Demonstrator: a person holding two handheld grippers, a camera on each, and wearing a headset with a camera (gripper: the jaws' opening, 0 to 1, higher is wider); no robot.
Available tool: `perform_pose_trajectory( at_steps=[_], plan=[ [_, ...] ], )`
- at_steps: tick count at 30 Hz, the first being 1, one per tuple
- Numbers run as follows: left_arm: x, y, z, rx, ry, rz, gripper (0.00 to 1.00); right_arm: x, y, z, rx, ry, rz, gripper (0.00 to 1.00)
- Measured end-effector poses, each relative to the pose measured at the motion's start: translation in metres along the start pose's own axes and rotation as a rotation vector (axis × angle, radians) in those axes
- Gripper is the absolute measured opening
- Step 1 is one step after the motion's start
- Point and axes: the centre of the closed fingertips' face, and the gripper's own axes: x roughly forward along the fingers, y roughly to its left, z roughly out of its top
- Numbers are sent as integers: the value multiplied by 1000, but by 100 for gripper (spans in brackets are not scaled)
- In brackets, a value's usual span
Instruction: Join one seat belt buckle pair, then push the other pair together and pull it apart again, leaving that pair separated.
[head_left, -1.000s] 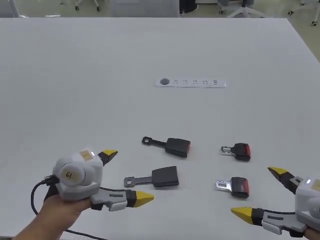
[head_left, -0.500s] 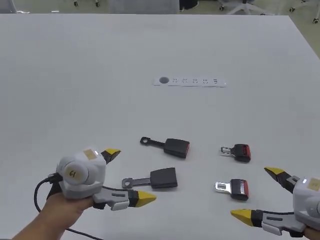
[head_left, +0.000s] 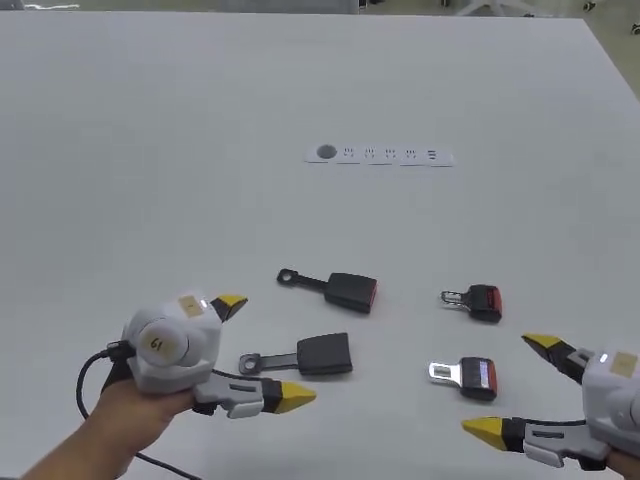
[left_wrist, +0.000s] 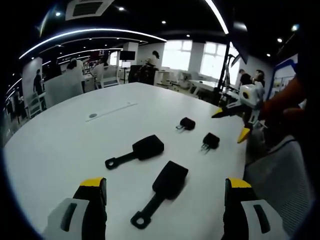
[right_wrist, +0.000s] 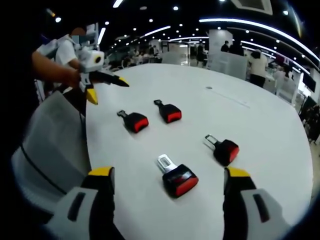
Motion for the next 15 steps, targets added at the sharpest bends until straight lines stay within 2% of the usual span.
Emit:
perform_pose_trajectory(
  at_steps=[15],
  plan=[
    [20, -3, -10, 11, 43, -36, 100, 11, -2, -16, -6, 48, 41, 90]
  ],
)
